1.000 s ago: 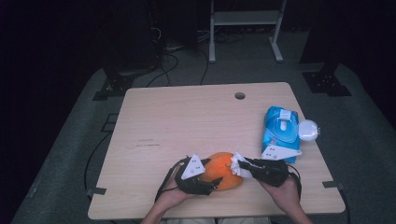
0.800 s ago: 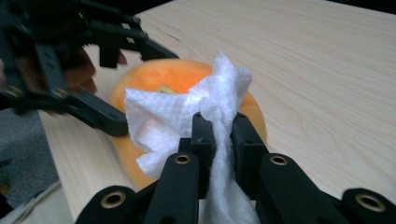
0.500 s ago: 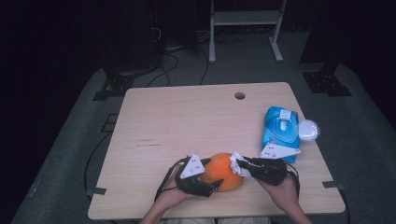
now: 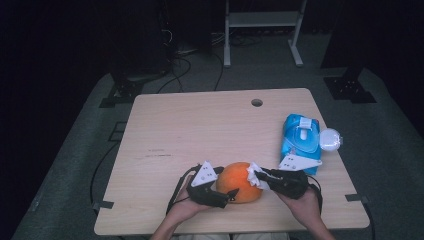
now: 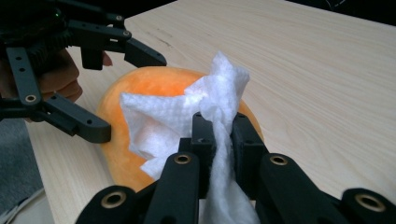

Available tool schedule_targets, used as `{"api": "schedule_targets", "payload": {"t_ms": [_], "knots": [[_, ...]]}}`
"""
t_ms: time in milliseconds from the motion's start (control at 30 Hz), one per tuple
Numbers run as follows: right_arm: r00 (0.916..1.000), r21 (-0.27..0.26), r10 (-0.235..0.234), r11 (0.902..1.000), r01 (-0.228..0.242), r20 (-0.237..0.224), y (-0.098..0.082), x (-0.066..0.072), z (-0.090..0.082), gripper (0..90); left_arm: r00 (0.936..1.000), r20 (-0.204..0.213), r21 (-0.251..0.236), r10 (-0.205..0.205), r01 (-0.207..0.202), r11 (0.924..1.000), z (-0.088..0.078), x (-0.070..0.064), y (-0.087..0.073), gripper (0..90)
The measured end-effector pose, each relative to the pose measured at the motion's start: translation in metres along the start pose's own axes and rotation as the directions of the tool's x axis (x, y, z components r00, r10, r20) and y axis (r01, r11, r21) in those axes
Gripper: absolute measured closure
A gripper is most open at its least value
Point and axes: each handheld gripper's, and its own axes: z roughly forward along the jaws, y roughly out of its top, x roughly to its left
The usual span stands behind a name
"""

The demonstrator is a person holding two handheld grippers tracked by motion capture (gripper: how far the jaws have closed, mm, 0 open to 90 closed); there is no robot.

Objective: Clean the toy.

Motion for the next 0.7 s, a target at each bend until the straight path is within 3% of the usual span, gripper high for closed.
{"api": "schedule_targets", "payload": {"t_ms": [67, 133, 233, 333, 400, 467, 500, 600, 700], "knots": [[0.9999, -0.008, -0.01, 0.9999, 0.01, -0.001, 0.004, 0.003, -0.001, 81.1, 0.9985, -0.015, 0.004, 0.053, -0.053, 0.9986, 0.001, -0.006, 0.002, 26.5], [0.9982, -0.038, -0.045, 0.9983, 0.043, -0.04, 0.011, 0.013, -0.002, 81.0, 0.9955, -0.024, -0.006, 0.092, -0.092, 0.9958, 0.002, -0.012, 0.005, 30.4], [0.9917, -0.026, -0.128, 0.9916, 0.127, -0.018, 0.018, 0.025, -0.001, 81.0, 0.9842, -0.048, -0.001, 0.171, -0.171, 0.9853, 0.005, -0.023, 0.009, 29.7], [0.9962, -0.014, -0.085, 0.9963, 0.085, -0.017, 0.013, 0.013, -0.002, 81.1, 0.9908, -0.045, -0.01, 0.128, -0.128, 0.9917, 0.005, -0.021, 0.01, 19.7], [0.9983, 0.002, -0.058, 0.9983, 0.058, -0.007, 0.007, 0.005, -0.001, 81.1, 0.9964, -0.065, 0.018, 0.054, -0.053, 0.9984, 0.007, -0.014, 0.007, 11.3], [0.9992, 0.001, -0.038, 0.9993, 0.038, 0.01, 0.004, 0.0, -0.001, 81.1, 0.9981, -0.06, 0.046, -0.011, 0.014, 0.9988, 0.01, -0.009, 0.005, 11.0], [0.9995, 0.003, -0.03, 0.9995, 0.03, 0.009, 0.005, -0.001, -0.001, 81.1, 0.9991, -0.043, 0.043, -0.005, 0.007, 0.9991, 0.01, -0.009, 0.004, 14.9], [0.9988, -0.01, -0.049, 0.9987, 0.049, 0.005, 0.01, 0.006, -0.002, 81.1, 0.9972, -0.053, 0.044, 0.053, -0.05, 0.9978, 0.01, -0.016, 0.007, 25.1], [0.9932, -0.027, -0.11, 0.9936, 0.109, -0.036, 0.017, 0.025, 0.0, 81.1, 0.9874, -0.042, 0.048, 0.153, -0.151, 0.9874, 0.011, -0.026, 0.008, 31.8]]}}
